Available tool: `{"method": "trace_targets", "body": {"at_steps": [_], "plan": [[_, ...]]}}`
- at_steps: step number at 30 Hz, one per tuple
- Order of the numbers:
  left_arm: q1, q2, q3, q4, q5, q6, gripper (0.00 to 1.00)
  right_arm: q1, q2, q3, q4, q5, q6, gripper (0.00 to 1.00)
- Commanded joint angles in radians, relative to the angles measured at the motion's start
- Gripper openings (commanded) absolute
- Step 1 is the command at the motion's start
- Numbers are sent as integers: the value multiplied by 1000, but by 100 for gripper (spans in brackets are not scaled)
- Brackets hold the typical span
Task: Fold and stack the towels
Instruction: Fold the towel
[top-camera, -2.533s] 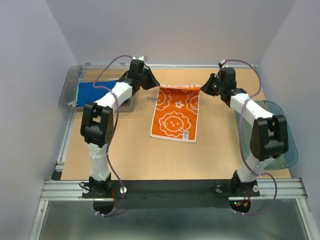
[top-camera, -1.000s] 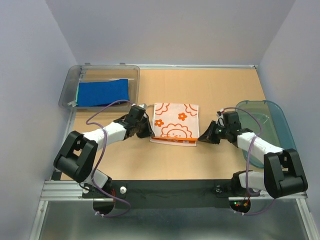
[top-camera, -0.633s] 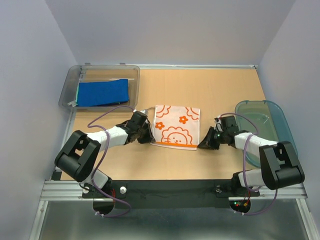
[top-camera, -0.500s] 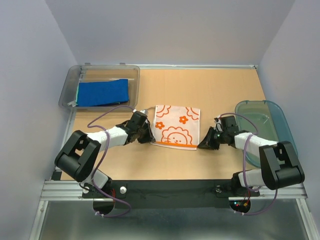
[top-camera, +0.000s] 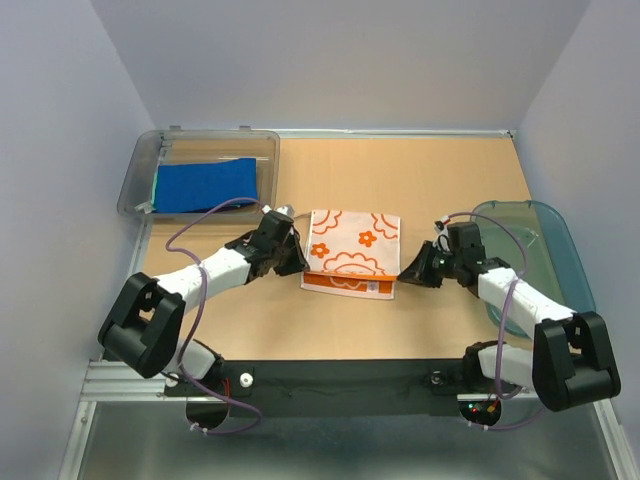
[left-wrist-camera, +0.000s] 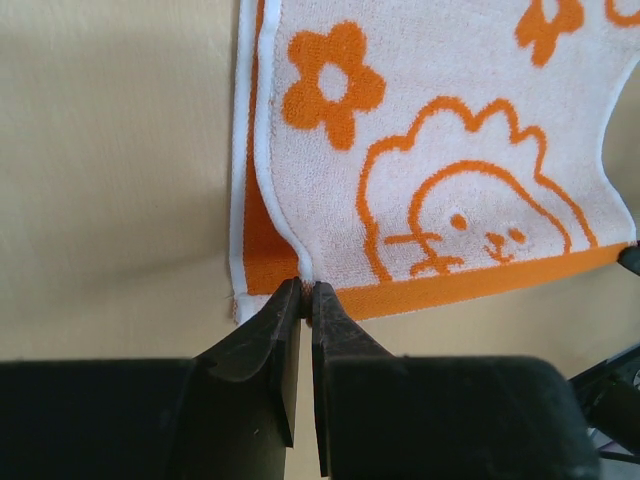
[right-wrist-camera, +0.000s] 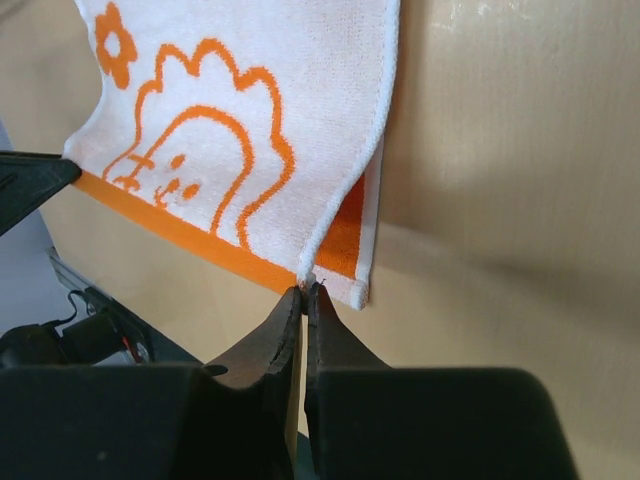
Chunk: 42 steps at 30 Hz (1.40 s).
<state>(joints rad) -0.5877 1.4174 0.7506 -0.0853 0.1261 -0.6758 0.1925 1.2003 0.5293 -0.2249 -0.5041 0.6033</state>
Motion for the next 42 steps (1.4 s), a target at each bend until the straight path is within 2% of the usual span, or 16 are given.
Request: {"method": "trace_targets", "body": {"at_steps": [1, 11, 24, 33, 42], "plan": [[3, -54, 4, -83, -46, 22, 0, 24, -28, 21, -47, -10, 15, 1], [5, -48, -85, -50, -31, 13, 0, 85, 13, 3, -45, 24, 23, 1], [5, -8, -157, -18, -111, -18, 0, 124, 54, 14, -42, 58, 21, 1], [5, -9, -194, 59, -63, -31, 0, 188, 39, 52, -50, 78, 67, 1], [3, -37, -212, 78, -54, -48, 0, 223, 90, 5, -34, 148, 70, 1]]}}
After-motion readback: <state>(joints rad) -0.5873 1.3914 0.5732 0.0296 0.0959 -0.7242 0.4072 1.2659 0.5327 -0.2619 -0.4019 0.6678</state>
